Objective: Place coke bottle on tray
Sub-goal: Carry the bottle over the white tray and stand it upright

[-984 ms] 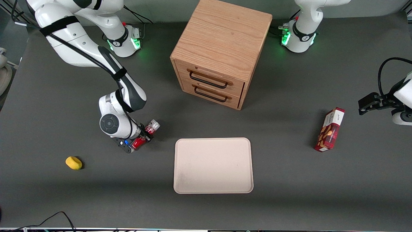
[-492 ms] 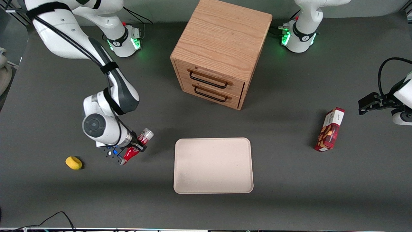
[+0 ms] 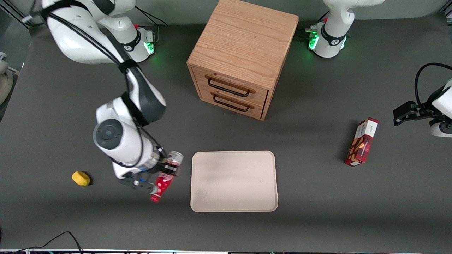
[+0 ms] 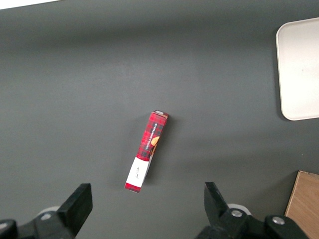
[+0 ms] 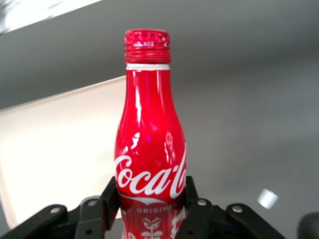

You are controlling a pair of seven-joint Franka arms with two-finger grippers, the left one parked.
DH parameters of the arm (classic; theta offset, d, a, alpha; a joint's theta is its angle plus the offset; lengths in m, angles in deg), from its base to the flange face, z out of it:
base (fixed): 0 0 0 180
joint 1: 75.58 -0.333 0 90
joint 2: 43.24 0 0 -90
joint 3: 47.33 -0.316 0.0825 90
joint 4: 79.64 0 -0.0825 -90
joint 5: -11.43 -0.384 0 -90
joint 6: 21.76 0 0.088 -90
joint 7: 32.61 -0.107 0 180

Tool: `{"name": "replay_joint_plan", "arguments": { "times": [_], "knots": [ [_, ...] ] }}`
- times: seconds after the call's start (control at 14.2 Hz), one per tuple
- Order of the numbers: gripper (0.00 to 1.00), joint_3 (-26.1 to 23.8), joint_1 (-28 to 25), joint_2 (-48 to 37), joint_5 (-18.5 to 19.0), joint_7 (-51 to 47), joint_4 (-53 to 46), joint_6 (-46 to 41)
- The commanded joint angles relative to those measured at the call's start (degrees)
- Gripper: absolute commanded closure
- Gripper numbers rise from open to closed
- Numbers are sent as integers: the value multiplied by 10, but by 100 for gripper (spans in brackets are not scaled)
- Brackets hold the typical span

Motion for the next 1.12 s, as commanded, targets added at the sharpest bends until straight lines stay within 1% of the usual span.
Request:
{"name": "replay_joint_plan", "arguments": {
  "times": [0.0, 0.07, 0.21, 0.35, 0.77, 0.91, 1.05],
  "knots": [
    [100, -16, -1, 88, -30, 160, -104, -13],
    [100, -15, -2, 94, -33, 189, -103, -13],
    [100, -17, -8, 114, -37, 197, -103, -12],
    [100, -15, -9, 135, -67, 196, -103, 1],
    [100, -10, -17, 187, -71, 173, -101, 30],
    [91, -8, -18, 192, -70, 173, -100, 38],
    [74, -4, -18, 193, -70, 173, -99, 38]
  ]
}}
